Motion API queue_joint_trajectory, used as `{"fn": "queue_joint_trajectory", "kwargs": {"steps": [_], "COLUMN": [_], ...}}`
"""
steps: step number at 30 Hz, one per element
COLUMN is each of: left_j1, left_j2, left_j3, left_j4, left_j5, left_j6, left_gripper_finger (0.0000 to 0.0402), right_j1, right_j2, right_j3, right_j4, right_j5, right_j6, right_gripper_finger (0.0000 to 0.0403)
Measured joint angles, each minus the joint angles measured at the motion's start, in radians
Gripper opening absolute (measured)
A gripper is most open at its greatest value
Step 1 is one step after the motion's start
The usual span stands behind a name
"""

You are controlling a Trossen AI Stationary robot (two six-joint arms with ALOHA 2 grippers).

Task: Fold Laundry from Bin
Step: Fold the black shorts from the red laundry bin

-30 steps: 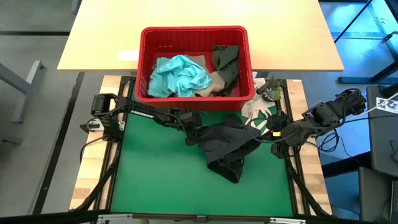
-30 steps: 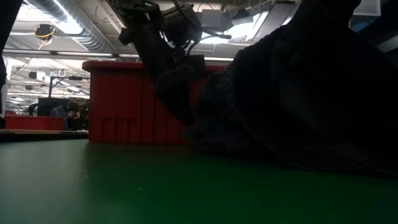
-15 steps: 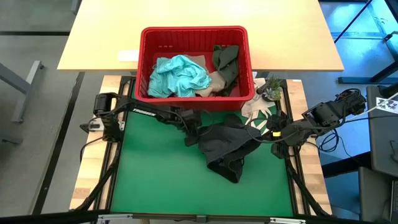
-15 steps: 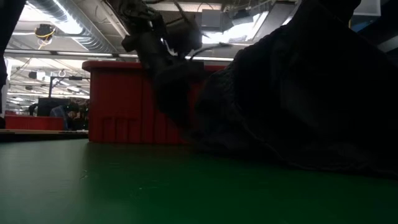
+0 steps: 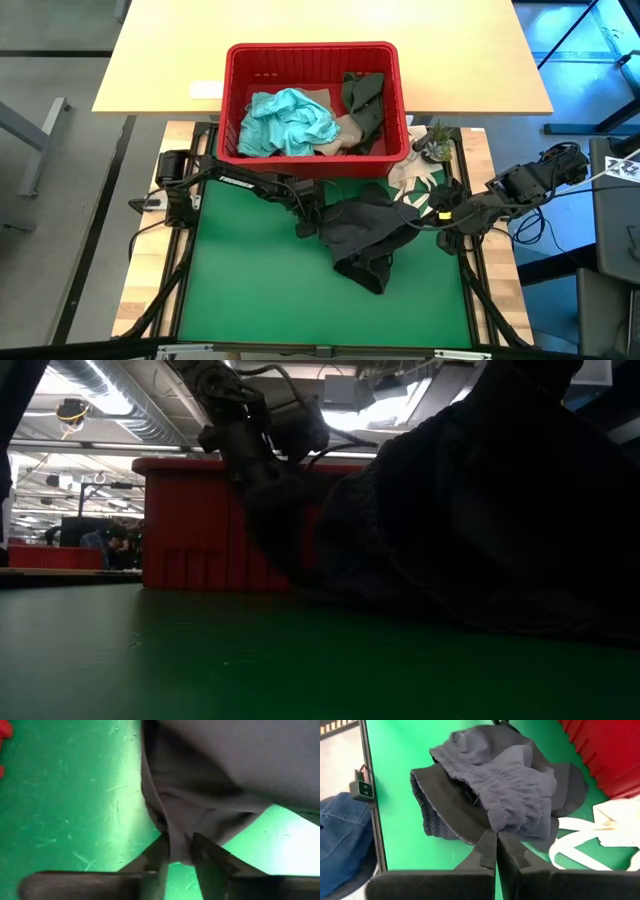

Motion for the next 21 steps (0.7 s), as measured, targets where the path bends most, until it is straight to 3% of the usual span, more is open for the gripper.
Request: {"fn": "queue_joint_trajectory", "kwargs": {"steps": [4,12,21], "left_j1": [-0.019,-0.056,-0.133], "left_j2": [-0.010,-0.150,-0.241], "left_j3": [0.000,0.000,0.000], "left_j4": [-0.012,-0.202,-0.515], "left_j5": [0.005,0.000,0.052], "left_j6": [0.001,0.020,-0.007], "left_gripper_finger": [0.0010,0.0003,0.0001], "right_j1": [0.000,0.001,0.001], "right_j2": [0.000,-0.041,-0.101], "right_j3": [0.000,-0.048,-0.272], "right_j4": [-0.088,-0.137,-0.148], "right_j5": [0.018,0.040,0.051], "right_j6": [0.001,0.048,0.189], "right_gripper_finger": [0.0001,0.0001,0.0001]}}
